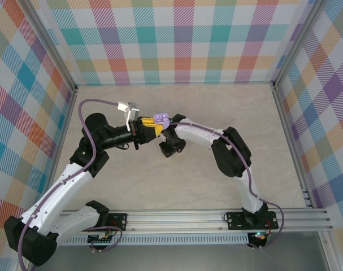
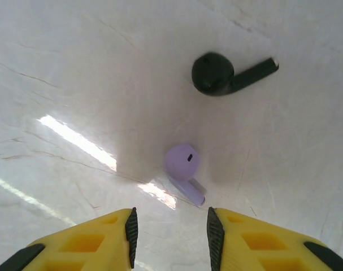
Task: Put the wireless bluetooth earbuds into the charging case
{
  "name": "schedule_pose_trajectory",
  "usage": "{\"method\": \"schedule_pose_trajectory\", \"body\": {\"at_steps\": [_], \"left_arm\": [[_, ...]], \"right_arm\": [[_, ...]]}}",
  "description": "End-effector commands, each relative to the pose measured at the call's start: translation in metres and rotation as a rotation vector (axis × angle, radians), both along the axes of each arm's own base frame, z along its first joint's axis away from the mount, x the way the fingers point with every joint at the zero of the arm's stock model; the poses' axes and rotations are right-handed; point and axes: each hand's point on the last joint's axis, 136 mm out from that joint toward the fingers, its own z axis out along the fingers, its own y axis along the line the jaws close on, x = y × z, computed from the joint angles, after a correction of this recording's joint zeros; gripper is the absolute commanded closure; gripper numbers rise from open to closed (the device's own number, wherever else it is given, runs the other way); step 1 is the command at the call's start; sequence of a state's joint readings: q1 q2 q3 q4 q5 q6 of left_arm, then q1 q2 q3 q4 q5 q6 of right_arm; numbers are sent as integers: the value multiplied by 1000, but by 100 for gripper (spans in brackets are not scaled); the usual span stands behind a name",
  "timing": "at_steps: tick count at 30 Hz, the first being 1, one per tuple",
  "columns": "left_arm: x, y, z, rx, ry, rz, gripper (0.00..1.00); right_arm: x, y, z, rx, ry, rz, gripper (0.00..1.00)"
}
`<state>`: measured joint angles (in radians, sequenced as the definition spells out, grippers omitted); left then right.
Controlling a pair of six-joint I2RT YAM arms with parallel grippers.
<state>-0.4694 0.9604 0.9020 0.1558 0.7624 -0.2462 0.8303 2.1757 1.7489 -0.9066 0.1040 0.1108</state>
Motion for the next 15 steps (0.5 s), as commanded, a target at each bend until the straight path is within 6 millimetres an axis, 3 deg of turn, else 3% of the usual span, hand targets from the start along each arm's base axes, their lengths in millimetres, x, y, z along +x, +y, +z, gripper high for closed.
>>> {"method": "schedule_pose_trajectory", "body": {"at_steps": [1, 15], "left_arm": [[-3, 2, 20, -26, -38, -9, 86], [-2, 3, 18, -19, -37, -5, 86]], "right_arm": [[10, 10, 20, 45, -29, 40, 60], [17, 7, -5, -30, 18, 63, 61]]}}
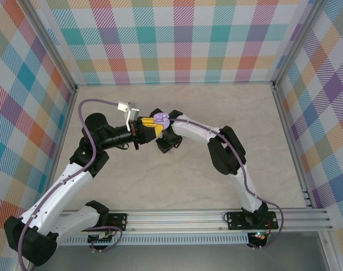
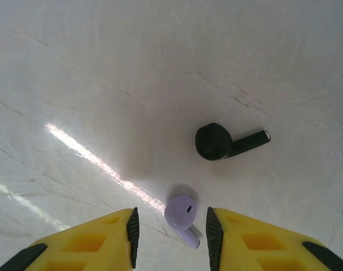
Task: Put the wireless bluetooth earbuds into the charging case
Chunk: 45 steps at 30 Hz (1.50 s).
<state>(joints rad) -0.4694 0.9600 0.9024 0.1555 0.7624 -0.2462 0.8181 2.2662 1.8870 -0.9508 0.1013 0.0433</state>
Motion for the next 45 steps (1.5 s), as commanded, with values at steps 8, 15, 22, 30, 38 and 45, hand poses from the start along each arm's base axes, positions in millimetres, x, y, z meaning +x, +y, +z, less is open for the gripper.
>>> {"method": "schedule_pose_trajectory", "body": {"at_steps": [8, 15, 22, 30, 38, 45], "left_arm": [[-2, 2, 17, -18, -36, -6, 86], [-2, 2, 17, -17, -35, -5, 86], [-2, 3, 16, -14, -31, -3, 86], [-1, 3, 15, -10, -32, 0, 86], [-1, 2, 14, -8, -29, 0, 86], [0, 1, 14, -8, -28, -4, 86]], "right_arm": [[-5, -10, -16, -59, 65, 15, 62], [-3, -12, -22, -66, 73, -18, 67], [12, -33, -22, -74, 65, -168, 75], [27, -72, -13, -52, 49, -366, 78], [25, -103, -19, -51, 68, -483, 72], [22, -96, -17, -48, 101, -311, 57]]}}
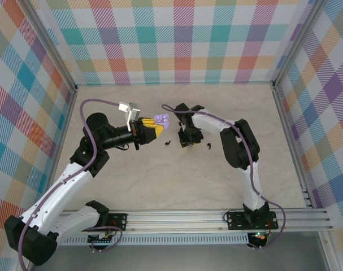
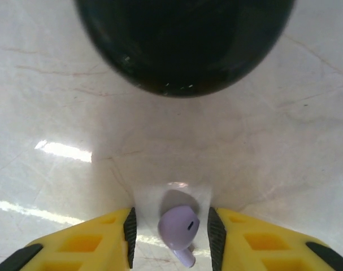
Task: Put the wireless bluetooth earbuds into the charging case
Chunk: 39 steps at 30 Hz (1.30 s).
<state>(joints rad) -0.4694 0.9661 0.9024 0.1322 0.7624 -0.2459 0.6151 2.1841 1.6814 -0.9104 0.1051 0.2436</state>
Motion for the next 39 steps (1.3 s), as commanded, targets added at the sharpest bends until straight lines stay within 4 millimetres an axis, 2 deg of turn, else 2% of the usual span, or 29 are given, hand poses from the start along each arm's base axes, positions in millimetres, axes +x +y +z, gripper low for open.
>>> {"method": "schedule_pose_trajectory", "body": {"at_steps": [1, 5, 13, 18, 31, 39], "left_arm": [[-1, 2, 19, -20, -51, -4, 86], [-1, 2, 19, -20, -51, -2, 86], [-1, 2, 18, -19, -49, -1, 86], [-1, 2, 18, -18, -48, 1, 86], [-2, 4, 18, -15, -50, 7, 86], [-1, 4, 17, -14, -49, 9, 86]], "right_arm": [[-6, 2, 2, -9, 32, 119, 56], [-7, 2, 0, -28, 54, 244, 56], [-5, -6, -10, -93, 84, 374, 57], [-7, -6, -13, -93, 99, 384, 63], [-18, -10, -7, -96, 147, 422, 63], [-12, -9, -16, -102, 142, 400, 65]]}}
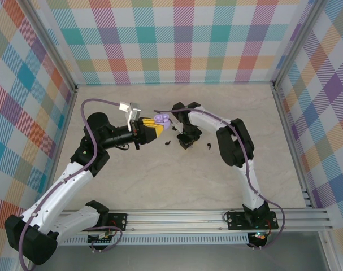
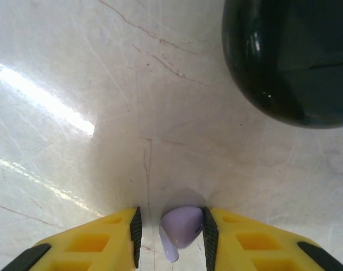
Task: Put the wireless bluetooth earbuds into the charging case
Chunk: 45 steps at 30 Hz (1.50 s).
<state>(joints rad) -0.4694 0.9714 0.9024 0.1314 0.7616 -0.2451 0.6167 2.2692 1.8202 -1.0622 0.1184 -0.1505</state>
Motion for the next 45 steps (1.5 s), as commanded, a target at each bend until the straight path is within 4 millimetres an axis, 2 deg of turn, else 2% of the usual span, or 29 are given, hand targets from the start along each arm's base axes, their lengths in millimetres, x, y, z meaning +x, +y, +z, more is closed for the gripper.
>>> {"method": "schedule_pose_trajectory", "body": {"at_steps": [1, 7, 12, 20, 28, 32, 36, 45], "left_arm": [[-2, 4, 19, -17, -53, 9, 86], [-3, 5, 18, -15, -54, 9, 86], [-3, 5, 17, -9, -52, 11, 86], [0, 5, 13, -2, -42, 19, 86], [18, 5, -11, 34, 30, 81, 86], [31, 5, -26, 37, 70, 126, 86], [40, 5, -38, 28, 93, 152, 86], [46, 5, -50, 15, 36, 190, 86]], "right_arm": [[-9, -5, -16, -39, 64, -1, 66], [-5, -7, -24, -51, 60, -40, 72], [3, -13, -18, -43, 37, -134, 77], [17, -18, 11, 168, -4, -354, 79], [24, -22, 43, 446, -38, -521, 79], [26, -23, 72, 618, -74, -571, 80], [24, -20, 111, 786, -117, -581, 80], [5, -4, 198, 1072, -185, -506, 80]]}}
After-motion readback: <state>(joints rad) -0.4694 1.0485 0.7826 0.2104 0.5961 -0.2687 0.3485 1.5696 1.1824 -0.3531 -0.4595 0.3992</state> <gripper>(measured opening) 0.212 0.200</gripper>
